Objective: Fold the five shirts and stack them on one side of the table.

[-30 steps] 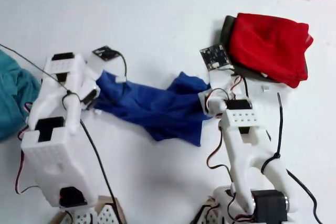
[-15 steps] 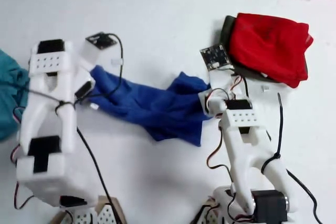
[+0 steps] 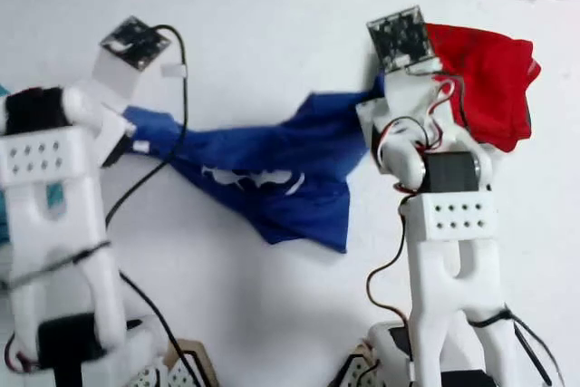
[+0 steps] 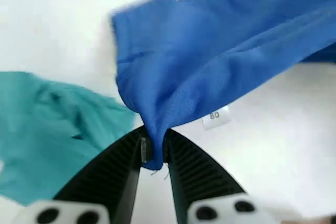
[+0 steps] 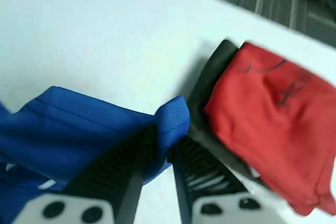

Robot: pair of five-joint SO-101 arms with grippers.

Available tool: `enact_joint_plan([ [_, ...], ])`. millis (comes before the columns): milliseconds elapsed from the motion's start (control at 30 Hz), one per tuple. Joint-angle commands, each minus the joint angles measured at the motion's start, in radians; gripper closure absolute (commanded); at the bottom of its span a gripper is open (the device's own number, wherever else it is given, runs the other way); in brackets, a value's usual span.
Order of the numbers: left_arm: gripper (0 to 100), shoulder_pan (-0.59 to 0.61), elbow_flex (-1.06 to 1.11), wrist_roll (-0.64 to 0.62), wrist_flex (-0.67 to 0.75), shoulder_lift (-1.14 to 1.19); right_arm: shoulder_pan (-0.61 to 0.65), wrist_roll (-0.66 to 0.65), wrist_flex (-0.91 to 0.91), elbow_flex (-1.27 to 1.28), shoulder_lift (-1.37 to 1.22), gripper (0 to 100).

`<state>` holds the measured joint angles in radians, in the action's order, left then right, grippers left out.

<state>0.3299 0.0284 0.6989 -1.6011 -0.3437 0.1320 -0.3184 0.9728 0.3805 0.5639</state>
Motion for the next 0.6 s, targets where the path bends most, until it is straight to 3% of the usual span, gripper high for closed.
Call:
enact_joint_plan([
  [0, 98, 0.032, -0.071, -0.043, -0.003, -0.161, 0.015, 0.003, 0.059, -0.164, 0.041, 97.8],
  [233, 98, 0.035, -0.196, -0.055, -0.046, -0.333, 0.013, 0.003, 0.173, -0.448, 0.039, 97.8],
  [567, 98, 0.035, -0.2, -0.094, -0.043, -0.416, 0.012, -0.002, 0.355, -0.802, 0.039, 97.8],
])
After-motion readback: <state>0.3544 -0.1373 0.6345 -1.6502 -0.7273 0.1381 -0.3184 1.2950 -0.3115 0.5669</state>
